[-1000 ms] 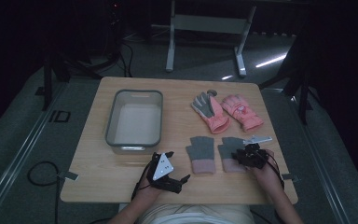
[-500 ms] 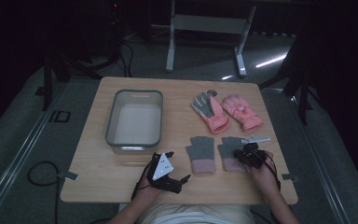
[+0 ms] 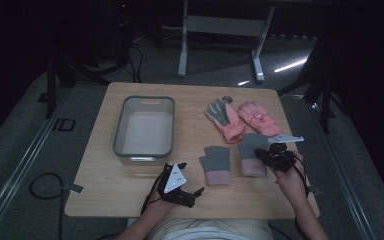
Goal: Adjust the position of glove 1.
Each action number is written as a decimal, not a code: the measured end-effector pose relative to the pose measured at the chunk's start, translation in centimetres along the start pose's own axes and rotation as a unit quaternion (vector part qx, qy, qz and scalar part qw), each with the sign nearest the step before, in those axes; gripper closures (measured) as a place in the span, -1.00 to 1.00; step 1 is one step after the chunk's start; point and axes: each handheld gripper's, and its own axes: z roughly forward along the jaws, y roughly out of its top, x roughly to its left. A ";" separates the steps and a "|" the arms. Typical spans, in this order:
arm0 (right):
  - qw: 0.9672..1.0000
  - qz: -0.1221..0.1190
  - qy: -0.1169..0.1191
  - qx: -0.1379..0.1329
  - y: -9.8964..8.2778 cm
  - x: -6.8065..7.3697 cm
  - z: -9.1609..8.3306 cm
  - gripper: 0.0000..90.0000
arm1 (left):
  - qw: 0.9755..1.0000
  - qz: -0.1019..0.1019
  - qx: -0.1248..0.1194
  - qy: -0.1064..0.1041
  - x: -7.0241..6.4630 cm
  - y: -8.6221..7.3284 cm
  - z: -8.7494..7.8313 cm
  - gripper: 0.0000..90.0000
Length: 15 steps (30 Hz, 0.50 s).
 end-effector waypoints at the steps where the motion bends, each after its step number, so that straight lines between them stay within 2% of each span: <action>1: 1.000 -0.004 -0.002 -0.006 0.4 0.2 -0.3 0.90 | 1.000 0.000 0.000 -0.003 0.0 0.0 0.0 -1.00; 5: 1.000 -0.002 0.011 -0.027 1.7 0.7 -1.3 0.90 | 1.000 -0.007 -0.005 -0.004 0.2 0.0 -0.1 -1.00; 7: 0.999 -0.007 0.014 -0.029 2.2 1.2 -1.4 0.90 | 1.000 -0.004 -0.004 -0.003 0.2 0.0 -0.1 -1.00; 15: 0.998 -0.031 0.034 -0.037 4.0 3.7 -1.1 0.90 | 1.000 -0.005 -0.004 -0.003 0.2 0.0 -0.1 -1.00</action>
